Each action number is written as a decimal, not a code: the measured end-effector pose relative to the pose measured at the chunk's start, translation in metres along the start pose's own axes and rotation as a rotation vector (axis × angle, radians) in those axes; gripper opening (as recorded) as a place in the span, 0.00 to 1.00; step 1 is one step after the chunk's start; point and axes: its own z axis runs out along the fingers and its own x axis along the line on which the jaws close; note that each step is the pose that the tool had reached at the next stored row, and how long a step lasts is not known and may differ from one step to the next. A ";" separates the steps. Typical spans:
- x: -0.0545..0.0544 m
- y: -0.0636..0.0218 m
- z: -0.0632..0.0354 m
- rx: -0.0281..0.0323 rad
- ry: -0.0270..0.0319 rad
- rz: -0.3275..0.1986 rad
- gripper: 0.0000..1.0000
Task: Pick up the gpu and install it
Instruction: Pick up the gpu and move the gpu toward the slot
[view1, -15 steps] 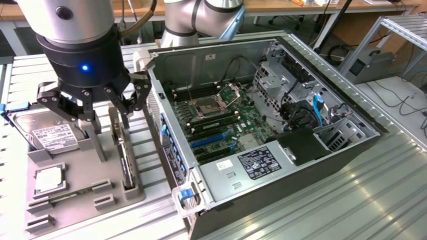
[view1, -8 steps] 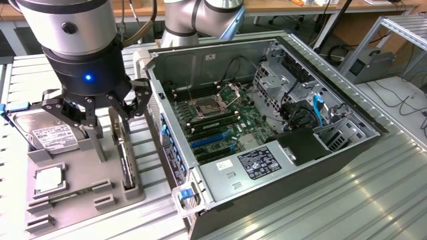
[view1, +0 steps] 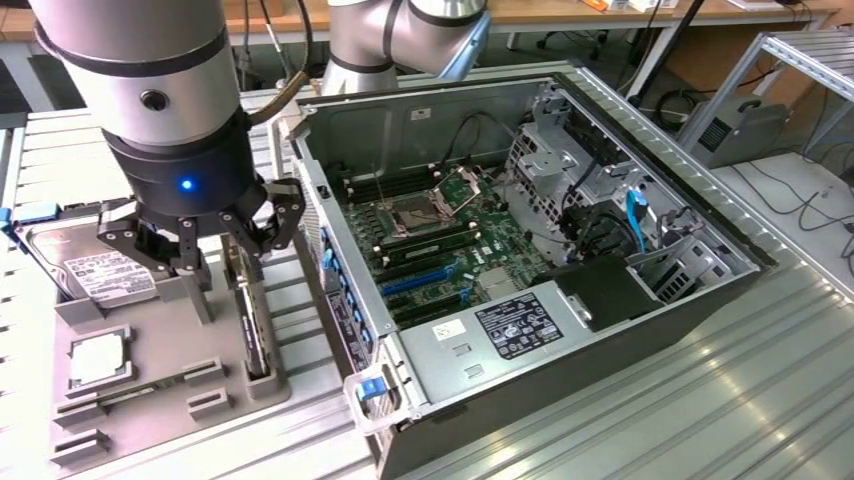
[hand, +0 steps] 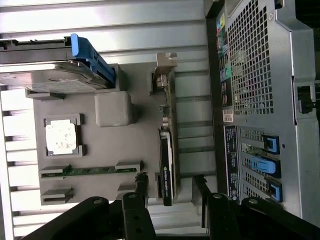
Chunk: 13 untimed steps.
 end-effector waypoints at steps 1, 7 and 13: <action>0.000 -0.0001 0.0033 -0.0002 -0.0001 0.000 0.48; 0.000 -0.0008 0.0186 0.0001 0.0000 0.000 0.48; 0.001 -0.0013 0.0310 -0.0001 0.0000 0.000 0.48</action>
